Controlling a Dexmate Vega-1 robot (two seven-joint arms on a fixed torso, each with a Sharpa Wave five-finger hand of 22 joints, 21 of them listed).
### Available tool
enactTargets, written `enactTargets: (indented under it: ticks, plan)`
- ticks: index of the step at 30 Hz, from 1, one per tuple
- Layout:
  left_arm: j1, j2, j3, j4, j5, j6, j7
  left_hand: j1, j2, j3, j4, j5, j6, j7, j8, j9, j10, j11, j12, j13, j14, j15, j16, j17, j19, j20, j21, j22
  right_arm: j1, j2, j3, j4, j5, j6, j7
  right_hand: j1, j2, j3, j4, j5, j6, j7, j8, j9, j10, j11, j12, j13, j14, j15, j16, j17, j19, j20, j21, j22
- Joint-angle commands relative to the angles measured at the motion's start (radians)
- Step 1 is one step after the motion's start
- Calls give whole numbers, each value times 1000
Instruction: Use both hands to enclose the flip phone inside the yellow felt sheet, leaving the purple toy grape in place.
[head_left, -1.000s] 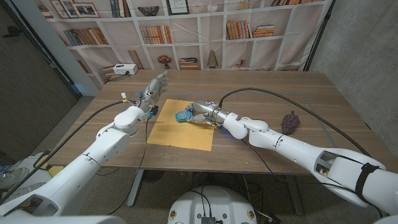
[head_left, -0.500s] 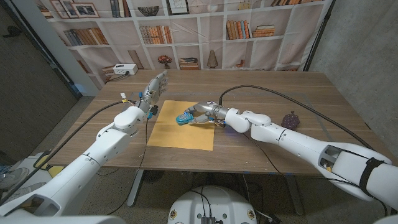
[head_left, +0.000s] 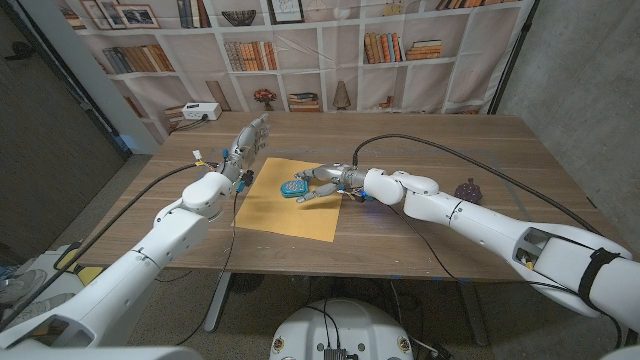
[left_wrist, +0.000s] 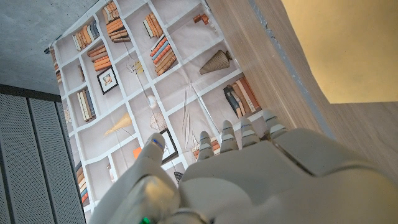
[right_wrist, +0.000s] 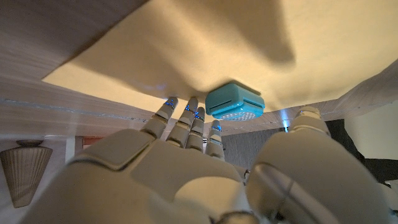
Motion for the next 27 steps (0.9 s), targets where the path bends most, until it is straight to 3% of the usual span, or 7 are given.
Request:
enactTargets:
  ticks: [1,4,8,12,20,24,27]
  plan:
    - [8,1,3,-11,-6,4,-5,-8,4,-5,-2,6,-9,-3,1,5,-3,1,0,3,-1,-1,3,3,3,2,-2,5,-59,-20,99,12,154,84,-63,22,49,12,2,24,49,10,21,1,32,1,4,1,18,-4,19,-3,24,7,1,5]
    - [10,4,3,-19,-1,5,1,-8,4,-5,-2,6,-10,-4,1,5,-4,1,0,3,-1,-1,3,3,3,2,-2,6,-92,-23,136,2,192,101,-113,73,109,46,-13,38,81,7,31,0,55,2,7,0,33,-9,28,-11,43,4,4,4]
    - [29,19,-5,-52,23,28,47,-8,4,-5,-2,6,-10,-4,1,5,-4,2,0,3,-2,-1,3,3,2,2,-3,6,-124,-20,170,0,217,128,-178,125,151,74,-37,42,115,9,38,0,79,-3,11,-2,55,-13,36,-21,68,1,10,4]
    - [53,56,-6,-122,80,114,130,-8,4,-5,-3,6,-10,-5,1,5,-3,-1,0,3,-2,-3,2,3,2,2,-4,6,-143,-10,200,17,270,168,-197,144,158,80,-52,37,149,11,45,0,109,-1,18,-3,91,-24,48,-30,95,-3,17,4]
    - [92,146,6,-318,196,454,315,30,2,11,-36,4,12,-19,12,6,14,-13,7,3,31,-27,12,1,-5,0,-13,4,-160,-10,235,16,285,174,-244,172,185,96,-67,33,159,10,42,0,124,-2,20,-4,108,-23,55,-35,109,-3,21,4]
    - [124,147,-5,-386,214,584,401,80,5,33,-78,5,52,-2,26,7,35,-17,15,4,64,-37,18,2,3,0,-15,6,-170,-26,235,-47,226,87,-277,217,210,119,-94,28,152,5,33,0,112,-9,11,-5,105,-29,53,-39,117,-8,21,5]
    - [135,144,4,-442,237,722,471,104,0,42,-101,3,119,17,40,8,75,-17,28,5,110,-39,28,4,16,-1,-13,9,-170,-34,229,-94,188,-3,-280,218,212,117,-97,20,134,2,24,0,90,-13,1,-5,88,-32,49,-38,114,-11,19,5]
